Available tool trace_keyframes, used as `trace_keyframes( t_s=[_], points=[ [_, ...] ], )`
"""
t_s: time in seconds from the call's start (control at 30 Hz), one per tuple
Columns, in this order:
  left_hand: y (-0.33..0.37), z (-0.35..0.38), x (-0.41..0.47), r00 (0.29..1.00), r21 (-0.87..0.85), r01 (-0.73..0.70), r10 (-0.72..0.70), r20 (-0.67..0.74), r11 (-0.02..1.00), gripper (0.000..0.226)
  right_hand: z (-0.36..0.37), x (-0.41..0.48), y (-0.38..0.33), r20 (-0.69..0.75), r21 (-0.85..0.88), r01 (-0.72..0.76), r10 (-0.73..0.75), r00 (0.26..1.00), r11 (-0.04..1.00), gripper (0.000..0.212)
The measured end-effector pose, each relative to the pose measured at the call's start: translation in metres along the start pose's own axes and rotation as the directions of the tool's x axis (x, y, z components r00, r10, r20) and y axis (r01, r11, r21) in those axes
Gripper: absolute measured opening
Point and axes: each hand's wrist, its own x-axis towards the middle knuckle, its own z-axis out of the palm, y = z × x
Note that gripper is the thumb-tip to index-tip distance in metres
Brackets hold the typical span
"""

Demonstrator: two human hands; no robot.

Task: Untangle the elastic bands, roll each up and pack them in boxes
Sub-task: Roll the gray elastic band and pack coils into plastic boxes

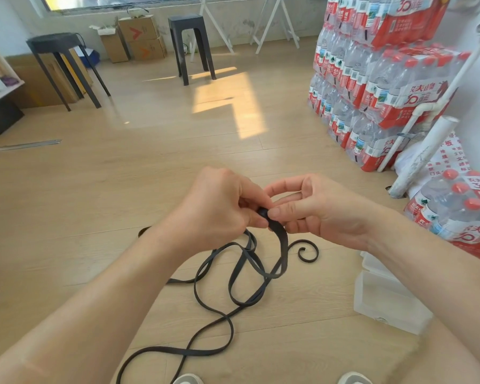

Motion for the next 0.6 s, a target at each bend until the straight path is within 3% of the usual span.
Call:
trace_keyframes(
  t_s=[0.13, 0.23, 0.33, 0.47, 0.6],
  points=[
    [-0.002, 0.001, -0.001, 0.999, 0.128, -0.048, 0.046, 0.012, 0.991, 0.025, 0.007, -0.002, 0.0, -0.074, -0.106, 0.035, -0.043, 0.996, 0.994, 0.039],
    [-0.002, 0.001, 0.0, 0.999, 0.116, -0.041, 0.039, 0.015, 0.992, 0.024, 0.009, -0.001, 0.002, -0.101, -0.102, 0.068, -0.079, 0.992, 0.992, 0.037],
    [-0.001, -0.003, 0.0, 0.999, -0.042, 0.011, -0.009, 0.048, 0.999, 0.025, 0.007, -0.001, 0.004, -0.075, -0.007, 0.079, -0.079, 0.994, 0.997, 0.041],
    [-0.006, -0.01, 0.001, 0.98, -0.27, 0.047, 0.008, 0.199, 0.962, 0.033, 0.003, -0.002, 0.003, -0.004, 0.145, 0.098, -0.098, 0.995, 0.985, 0.041],
    [-0.006, -0.007, 0.002, 0.989, -0.378, 0.026, 0.03, 0.142, 0.925, 0.024, 0.001, -0.002, 0.003, 0.062, 0.19, 0.103, -0.117, 0.991, 0.976, 0.035]
  ],
)
